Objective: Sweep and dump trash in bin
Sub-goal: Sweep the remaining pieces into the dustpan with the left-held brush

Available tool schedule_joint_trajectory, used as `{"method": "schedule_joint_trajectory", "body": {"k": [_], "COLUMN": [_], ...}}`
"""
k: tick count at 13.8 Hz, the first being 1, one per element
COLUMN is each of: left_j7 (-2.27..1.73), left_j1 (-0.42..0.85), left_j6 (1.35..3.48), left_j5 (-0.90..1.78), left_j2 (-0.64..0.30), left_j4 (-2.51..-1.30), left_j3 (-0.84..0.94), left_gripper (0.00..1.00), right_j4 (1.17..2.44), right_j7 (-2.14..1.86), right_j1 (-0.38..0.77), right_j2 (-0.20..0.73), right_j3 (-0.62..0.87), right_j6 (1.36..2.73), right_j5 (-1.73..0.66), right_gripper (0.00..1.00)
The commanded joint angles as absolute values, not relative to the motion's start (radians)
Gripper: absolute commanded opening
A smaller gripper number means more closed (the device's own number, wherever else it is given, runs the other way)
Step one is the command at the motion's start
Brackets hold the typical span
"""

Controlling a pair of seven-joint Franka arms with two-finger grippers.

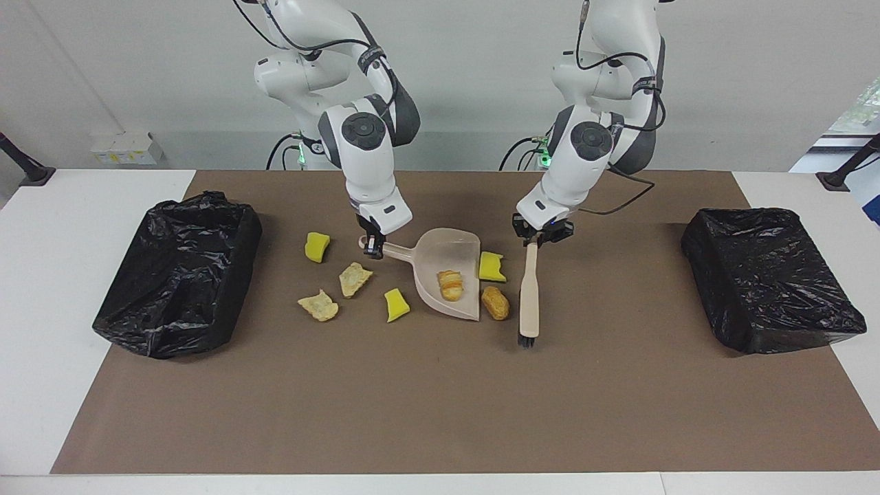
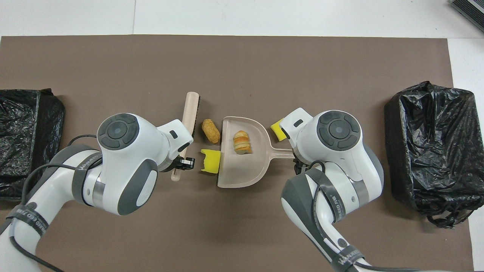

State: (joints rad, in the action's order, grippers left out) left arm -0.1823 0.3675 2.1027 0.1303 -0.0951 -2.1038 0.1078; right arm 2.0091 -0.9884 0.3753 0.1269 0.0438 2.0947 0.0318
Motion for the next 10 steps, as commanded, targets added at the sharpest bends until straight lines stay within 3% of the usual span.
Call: {"method": "schedule_joint_trajectory", "body": {"k": [1,10], "left_j7": [-0.189,-0.613], "left_j1": [0.390,0.661], "left_j6": [2.070,2.023], "left_j5": [0.109,0.124], "left_j2": [-0.086,-0.044], "left_j4": [-2.124,-2.117], "left_j3": [0.112,0.118], "left_gripper": [0.00,0.00], "right_j4": [1.999,2.016], "right_j7": [-0.965,-0.974], "right_j1": [0.374,0.362], "right_j2": [0.121,0.109], "right_j3": [0.046,0.046], "right_j6": [2.066,2.031], "right_j5": [0.035,0.035], "right_gripper": [0.00,0.00]}}
